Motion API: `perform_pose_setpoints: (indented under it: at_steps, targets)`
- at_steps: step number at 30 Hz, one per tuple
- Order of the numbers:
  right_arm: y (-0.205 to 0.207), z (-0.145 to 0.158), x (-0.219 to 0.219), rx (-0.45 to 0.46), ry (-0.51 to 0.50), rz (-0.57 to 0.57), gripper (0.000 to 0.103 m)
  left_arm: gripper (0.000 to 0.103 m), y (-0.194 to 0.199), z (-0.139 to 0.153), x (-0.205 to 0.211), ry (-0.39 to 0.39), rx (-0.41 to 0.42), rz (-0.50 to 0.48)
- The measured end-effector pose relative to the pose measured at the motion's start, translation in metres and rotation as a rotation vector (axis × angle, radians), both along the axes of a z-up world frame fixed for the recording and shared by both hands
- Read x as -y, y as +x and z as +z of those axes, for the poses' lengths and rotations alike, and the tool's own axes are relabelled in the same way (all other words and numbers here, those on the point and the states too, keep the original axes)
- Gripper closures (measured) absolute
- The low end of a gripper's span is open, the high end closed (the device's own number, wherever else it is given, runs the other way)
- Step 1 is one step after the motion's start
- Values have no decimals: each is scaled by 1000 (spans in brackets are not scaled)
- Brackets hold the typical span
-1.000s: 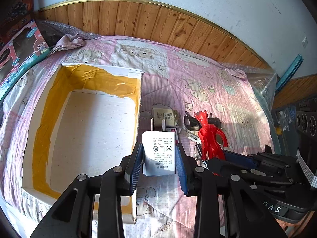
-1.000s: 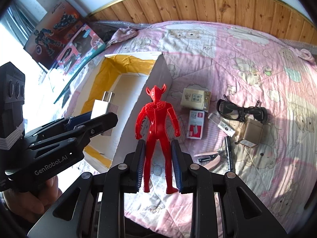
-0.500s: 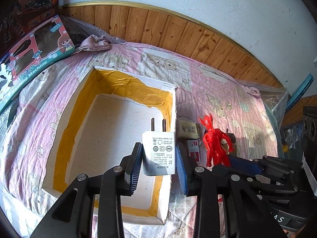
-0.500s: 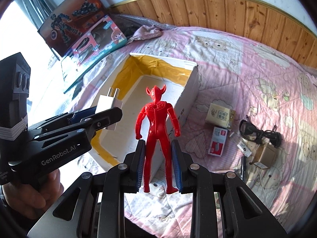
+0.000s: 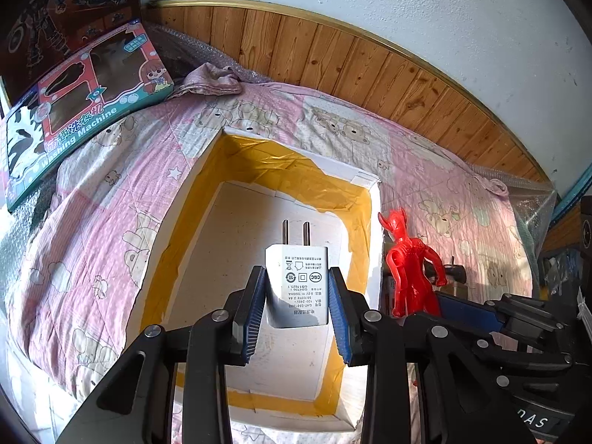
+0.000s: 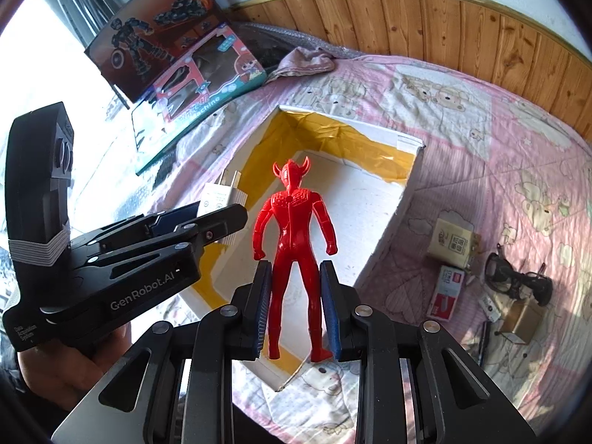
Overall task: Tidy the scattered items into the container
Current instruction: 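Carry the red figure and white adapter in both tools over the cardboard box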
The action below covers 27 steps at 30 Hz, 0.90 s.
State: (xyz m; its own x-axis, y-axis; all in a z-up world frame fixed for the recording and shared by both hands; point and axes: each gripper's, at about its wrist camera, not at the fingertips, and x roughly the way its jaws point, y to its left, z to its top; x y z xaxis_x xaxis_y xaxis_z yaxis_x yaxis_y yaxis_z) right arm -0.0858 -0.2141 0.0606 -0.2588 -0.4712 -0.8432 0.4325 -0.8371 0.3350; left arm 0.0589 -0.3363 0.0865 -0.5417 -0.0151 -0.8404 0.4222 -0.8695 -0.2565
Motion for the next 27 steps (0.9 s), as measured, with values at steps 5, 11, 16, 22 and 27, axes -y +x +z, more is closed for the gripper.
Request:
perform_pose_setpoints:
  at_steps: [5, 11, 16, 22, 27]
  targets:
    - [-16, -5, 14, 13, -4, 0, 76, 69, -10, -2, 14, -15, 10, 3]
    - [-35, -20, 20, 73, -13, -34, 76, 69, -23, -15, 30, 14, 46, 2]
    - [-50, -36, 21, 122, -15, -67, 76, 69, -36, -31, 37, 32, 89, -10]
    - [-66, -51, 26, 151, 2, -96, 76, 69, -52, -49, 46, 30, 127, -38]
    - [-77, -60, 31, 157, 36, -107, 75, 69, -64, -60, 56, 41, 141, -43]
